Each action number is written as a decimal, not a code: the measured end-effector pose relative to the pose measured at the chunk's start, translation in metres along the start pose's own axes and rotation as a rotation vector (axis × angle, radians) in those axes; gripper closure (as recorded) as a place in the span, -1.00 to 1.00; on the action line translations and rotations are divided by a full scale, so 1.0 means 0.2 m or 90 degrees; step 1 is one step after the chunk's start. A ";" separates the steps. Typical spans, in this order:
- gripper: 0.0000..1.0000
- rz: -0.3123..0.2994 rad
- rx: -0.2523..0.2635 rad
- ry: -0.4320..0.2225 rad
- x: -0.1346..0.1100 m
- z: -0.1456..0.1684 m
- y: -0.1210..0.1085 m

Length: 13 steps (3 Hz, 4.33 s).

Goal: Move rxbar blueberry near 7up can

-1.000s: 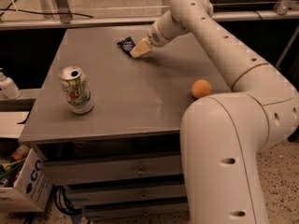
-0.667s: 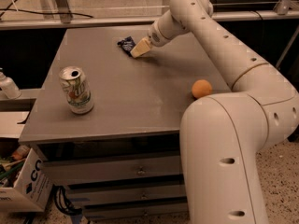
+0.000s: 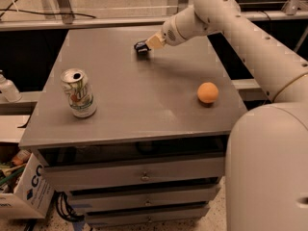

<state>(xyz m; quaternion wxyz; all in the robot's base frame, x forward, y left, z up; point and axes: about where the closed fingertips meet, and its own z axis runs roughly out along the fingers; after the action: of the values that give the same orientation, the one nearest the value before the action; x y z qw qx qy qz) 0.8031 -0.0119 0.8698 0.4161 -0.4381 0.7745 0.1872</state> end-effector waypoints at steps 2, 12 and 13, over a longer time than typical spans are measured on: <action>1.00 -0.025 -0.032 -0.063 -0.04 -0.20 0.21; 1.00 -0.067 -0.361 -0.103 0.14 -0.28 1.25; 1.00 -0.060 -0.398 -0.105 0.14 -0.29 1.33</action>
Offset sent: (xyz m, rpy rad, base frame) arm -0.0902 0.0037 0.0405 0.1174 -0.0770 0.1295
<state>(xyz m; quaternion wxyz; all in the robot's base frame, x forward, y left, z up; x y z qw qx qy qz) 0.5465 0.0806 0.8604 0.3308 -0.5636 0.6221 0.4311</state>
